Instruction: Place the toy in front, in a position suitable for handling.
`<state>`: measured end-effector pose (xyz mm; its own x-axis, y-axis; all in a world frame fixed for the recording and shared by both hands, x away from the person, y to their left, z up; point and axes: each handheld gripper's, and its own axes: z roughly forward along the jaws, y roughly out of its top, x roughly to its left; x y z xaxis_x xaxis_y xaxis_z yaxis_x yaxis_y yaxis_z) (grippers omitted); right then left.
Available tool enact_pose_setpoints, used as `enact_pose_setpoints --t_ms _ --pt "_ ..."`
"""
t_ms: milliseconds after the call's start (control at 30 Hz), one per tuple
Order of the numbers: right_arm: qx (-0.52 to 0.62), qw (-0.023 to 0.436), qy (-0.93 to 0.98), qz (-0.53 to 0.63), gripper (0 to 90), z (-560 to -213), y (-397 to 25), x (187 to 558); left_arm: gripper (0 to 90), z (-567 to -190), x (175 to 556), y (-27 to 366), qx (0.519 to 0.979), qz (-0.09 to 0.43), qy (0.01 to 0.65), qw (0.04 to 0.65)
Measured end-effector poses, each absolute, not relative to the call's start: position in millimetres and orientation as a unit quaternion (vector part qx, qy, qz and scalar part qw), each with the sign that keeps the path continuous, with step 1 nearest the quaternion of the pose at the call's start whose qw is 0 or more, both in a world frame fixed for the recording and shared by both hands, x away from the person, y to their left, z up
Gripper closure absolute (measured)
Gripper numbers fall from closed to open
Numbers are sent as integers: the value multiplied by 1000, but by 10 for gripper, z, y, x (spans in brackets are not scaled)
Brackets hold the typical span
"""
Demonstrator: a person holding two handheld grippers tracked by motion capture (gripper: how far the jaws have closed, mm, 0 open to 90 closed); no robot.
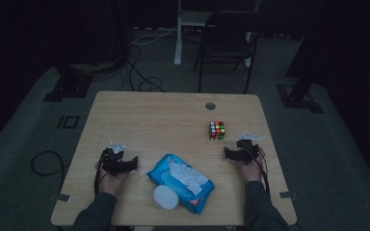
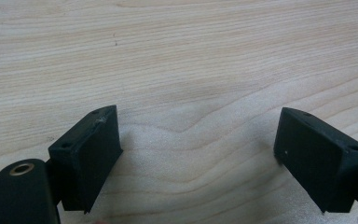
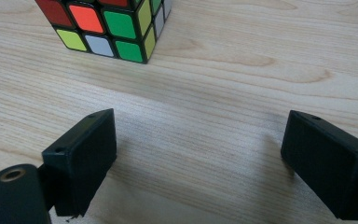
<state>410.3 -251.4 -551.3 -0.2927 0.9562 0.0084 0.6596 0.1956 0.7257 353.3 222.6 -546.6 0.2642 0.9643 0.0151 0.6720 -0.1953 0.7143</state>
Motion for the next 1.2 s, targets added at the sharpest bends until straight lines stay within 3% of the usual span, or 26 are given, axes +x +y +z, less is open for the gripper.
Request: enact_pose_setpoints --t_ms 200,233,367,433,1200 --pt "548 232 737 320 109 -5513 -2517 4097 179 -5454 3509 2238 737 239 554 305" --pt "548 234 736 321 131 -5512 -2530 4079 253 -5440 3497 2237 740 235 552 305" --pt "548 234 736 322 131 -5512 -2530 4078 362 -5420 3478 2218 747 229 544 307" --pt "548 234 736 322 131 -5512 -2530 4078 372 -5394 3441 2190 751 231 529 322" --pt "548 234 736 322 131 -5512 -2529 4077 327 -4871 3032 1759 773 196 452 399"
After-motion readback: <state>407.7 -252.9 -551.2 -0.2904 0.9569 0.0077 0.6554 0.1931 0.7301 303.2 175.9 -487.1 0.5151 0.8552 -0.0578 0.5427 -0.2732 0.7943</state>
